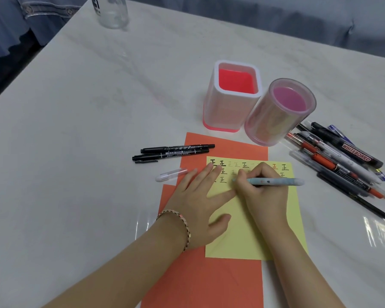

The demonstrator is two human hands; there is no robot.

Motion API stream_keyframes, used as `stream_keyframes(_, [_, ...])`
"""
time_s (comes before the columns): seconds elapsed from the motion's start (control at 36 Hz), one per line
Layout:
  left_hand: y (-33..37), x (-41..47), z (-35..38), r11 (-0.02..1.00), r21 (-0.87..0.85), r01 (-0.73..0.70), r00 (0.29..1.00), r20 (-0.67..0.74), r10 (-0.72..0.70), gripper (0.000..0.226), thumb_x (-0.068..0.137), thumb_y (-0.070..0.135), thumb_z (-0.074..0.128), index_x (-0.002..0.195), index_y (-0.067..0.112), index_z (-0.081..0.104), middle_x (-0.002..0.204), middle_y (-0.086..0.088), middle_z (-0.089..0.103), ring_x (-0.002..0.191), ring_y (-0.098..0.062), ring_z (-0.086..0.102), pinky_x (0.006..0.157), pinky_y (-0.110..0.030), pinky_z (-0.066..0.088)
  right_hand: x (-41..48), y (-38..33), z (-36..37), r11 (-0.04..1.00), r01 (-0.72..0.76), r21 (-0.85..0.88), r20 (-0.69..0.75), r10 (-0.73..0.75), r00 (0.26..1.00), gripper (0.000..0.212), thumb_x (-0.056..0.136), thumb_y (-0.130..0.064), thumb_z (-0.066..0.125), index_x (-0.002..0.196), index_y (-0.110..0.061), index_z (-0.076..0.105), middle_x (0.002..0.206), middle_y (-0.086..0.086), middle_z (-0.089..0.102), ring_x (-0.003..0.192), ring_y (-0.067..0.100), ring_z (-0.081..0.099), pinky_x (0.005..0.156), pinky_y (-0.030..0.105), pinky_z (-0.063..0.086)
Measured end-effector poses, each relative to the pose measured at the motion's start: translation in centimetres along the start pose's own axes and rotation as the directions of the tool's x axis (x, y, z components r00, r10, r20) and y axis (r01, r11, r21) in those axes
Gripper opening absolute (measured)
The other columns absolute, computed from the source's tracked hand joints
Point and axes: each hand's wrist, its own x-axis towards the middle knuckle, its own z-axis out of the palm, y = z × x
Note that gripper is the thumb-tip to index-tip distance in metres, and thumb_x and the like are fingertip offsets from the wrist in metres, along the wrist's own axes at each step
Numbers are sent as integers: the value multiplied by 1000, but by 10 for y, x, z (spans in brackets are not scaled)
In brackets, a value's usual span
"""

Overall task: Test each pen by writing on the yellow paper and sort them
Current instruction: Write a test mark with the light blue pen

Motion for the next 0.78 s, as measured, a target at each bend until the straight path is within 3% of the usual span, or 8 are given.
stream_keyframes(0.17, [-1, 0, 0, 1000, -8, -2, 1000, -2, 2, 47, 78, 42, 42, 122, 33, 57, 140, -16, 42, 133, -31, 35, 106, -42, 17, 0, 0, -1, 1000, -1, -9, -32, 1, 999, 38, 76, 1, 65, 52, -12, 38, 44, -13, 44, 46, 3, 40, 48, 11, 31])
stream_keyframes(0.28, [0, 0, 1, 1000, -15, -12, 1000, -24, 12, 45, 77, 42, 44, 119, 32, 58, 139, -17, 44, 132, -30, 37, 105, -42, 18, 0, -6, -2, 995, -38, 87, -95, 47, 994, 31, 79, -4, 68, 60, -15, 45, 49, -12, 49, 47, -2, 46, 49, 8, 34])
stream_keyframes(0.36, [-1, 0, 1, 1000, -10, -16, 1000, -24, 16, 44, 77, 43, 44, 118, 32, 59, 139, -17, 44, 131, -30, 37, 105, -41, 19, 1, -13, -6, 987, -86, 135, -60, 95, 994, 25, 80, -10, 70, 67, -17, 49, 52, -10, 51, 48, -3, 46, 50, 8, 35])
stream_keyframes(0.44, [-2, 0, 1, 1000, -3, -13, 1000, -13, 13, 44, 77, 43, 44, 117, 32, 59, 138, -17, 44, 131, -31, 37, 104, -41, 19, 0, -18, -16, 974, -156, 165, 27, 154, 988, 13, 79, -17, 70, 73, -16, 58, 69, 4, 64, 65, 10, 56, 63, 23, 43])
stream_keyframes(0.5, [-2, 0, 1, 1000, 2, -18, 1000, -11, 18, 44, 78, 43, 43, 117, 33, 59, 138, -17, 44, 131, -32, 37, 105, -42, 18, -1, -21, -24, 972, -190, 137, 80, 181, 980, 9, 80, -17, 68, 74, -16, 62, 76, 3, 69, 73, 13, 60, 68, 29, 45])
stream_keyframes(0.61, [-3, 0, 1, 999, 29, -29, 1000, -3, 29, 42, 79, 43, 43, 118, 37, 58, 139, -18, 43, 132, -33, 36, 105, -41, 17, -3, -25, -32, 982, -181, 56, 178, 169, 969, 11, 80, -1, 57, 69, -4, 58, 64, -10, 69, 66, -1, 61, 60, 17, 42])
stream_keyframes(0.69, [-2, 0, 1, 999, 42, -28, 1000, -1, 29, 45, 79, 44, 42, 123, 39, 52, 140, -18, 42, 132, -32, 36, 105, -42, 17, -7, -25, -29, 987, -160, -13, 230, 158, 960, 13, 77, 0, 56, 65, -5, 56, 64, -6, 69, 68, -3, 63, 59, 13, 43])
stream_keyframes(0.78, [-3, 1, 1, 999, 45, -27, 1000, 3, 27, 44, 79, 44, 42, 119, 38, 57, 139, -19, 42, 132, -33, 36, 104, -42, 17, -6, -23, -30, 987, -161, -22, 172, 162, 972, 12, 76, 0, 57, 65, 0, 55, 63, 2, 68, 63, -7, 61, 57, 13, 41])
